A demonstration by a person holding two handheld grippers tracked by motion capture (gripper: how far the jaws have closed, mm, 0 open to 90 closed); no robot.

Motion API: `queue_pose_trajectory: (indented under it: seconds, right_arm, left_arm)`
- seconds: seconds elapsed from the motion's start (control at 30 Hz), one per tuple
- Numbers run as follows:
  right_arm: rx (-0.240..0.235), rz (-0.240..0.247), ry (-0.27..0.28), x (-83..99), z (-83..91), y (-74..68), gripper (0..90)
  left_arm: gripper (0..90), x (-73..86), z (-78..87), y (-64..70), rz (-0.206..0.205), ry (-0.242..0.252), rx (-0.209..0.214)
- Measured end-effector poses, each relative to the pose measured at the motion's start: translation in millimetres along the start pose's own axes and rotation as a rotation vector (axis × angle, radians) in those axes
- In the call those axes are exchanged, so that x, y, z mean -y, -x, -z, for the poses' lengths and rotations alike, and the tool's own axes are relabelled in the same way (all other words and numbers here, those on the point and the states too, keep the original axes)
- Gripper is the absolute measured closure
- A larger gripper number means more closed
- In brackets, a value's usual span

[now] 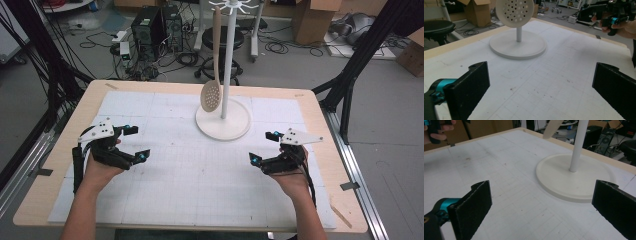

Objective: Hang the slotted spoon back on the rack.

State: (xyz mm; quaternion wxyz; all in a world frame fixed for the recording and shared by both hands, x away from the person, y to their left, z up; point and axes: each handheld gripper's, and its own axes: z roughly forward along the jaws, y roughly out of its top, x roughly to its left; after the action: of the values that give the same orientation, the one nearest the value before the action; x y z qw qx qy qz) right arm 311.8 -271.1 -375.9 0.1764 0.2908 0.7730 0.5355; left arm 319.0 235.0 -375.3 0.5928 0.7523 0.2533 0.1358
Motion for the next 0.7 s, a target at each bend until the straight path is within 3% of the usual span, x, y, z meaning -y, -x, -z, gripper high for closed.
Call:
queue_pose_trajectory:
  seconds: [0.4, 0.7]
  right_arm:
    - [-0.002, -0.006, -0.02, 2.2, -3.3, -1.4, 1.5]
    - [-0.002, 0.0, -0.02, 1.6, -3.1, -2.3, 1.5]
  left_arm:
    - [1.6, 1.8, 4.6, -3.2, 0.001, -0.008, -0.024]
    - [1.6, 3.9, -2.1, -2.3, -0.014, -0.052, -0.024]
